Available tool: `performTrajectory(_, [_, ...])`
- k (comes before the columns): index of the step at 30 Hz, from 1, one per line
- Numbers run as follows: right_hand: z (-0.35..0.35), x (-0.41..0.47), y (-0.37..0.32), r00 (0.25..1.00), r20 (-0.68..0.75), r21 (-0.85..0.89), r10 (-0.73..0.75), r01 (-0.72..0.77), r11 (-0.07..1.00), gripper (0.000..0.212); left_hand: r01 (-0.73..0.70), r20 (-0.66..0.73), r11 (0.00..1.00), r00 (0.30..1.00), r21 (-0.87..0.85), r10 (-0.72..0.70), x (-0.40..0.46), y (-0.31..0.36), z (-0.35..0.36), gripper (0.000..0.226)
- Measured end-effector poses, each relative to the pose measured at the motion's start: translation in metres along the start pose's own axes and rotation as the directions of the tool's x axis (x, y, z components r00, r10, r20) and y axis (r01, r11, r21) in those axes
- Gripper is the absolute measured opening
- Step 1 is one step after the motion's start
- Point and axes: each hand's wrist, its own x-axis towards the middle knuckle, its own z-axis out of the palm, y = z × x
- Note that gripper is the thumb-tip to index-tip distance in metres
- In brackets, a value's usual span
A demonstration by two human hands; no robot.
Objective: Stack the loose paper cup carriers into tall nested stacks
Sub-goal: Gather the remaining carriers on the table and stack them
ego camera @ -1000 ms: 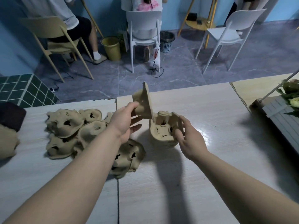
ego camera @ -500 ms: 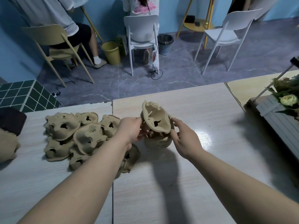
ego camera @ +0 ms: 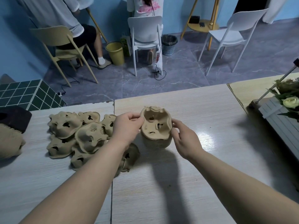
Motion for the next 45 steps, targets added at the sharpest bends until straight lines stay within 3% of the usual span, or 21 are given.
performTrajectory(5, [-0.002,0.000,0.004,1.000,-0.004,0.010,0.020,-0.020,1.000,0.039,0.050,-0.022,0.998,0.998,-0.038,-0.051,0.007,-0.011,0.006,0.014])
performTrajectory(9, [-0.002,0.001,0.004,1.000,0.009,-0.003,0.030,-0.030,1.000,0.043,0.026,-0.052,0.992,0.998,0.125,-0.019,0.010,-0.028,0.007,0.026])
performTrajectory(13, [0.001,0.002,0.004,0.999,0.028,0.022,0.035,-0.036,0.999,0.046,0.066,0.060,0.984,0.995,0.163,-0.077,0.008,-0.041,0.009,0.038])
performTrajectory(17, [0.004,0.000,0.002,0.997,0.048,0.059,0.056,-0.059,0.996,0.047,0.099,0.129,0.987,0.985,0.127,-0.116,0.004,-0.048,0.010,0.035])
performTrajectory(30, [0.004,-0.050,0.015,0.998,0.036,0.080,0.049,-0.052,0.995,0.055,0.153,0.117,0.988,0.981,0.018,-0.154,-0.049,-0.067,0.019,0.037])
performTrajectory(45, [0.021,-0.107,0.023,0.998,0.029,0.082,-0.054,0.051,0.995,0.080,0.128,0.128,0.985,0.982,0.113,-0.142,-0.106,-0.075,0.003,0.047])
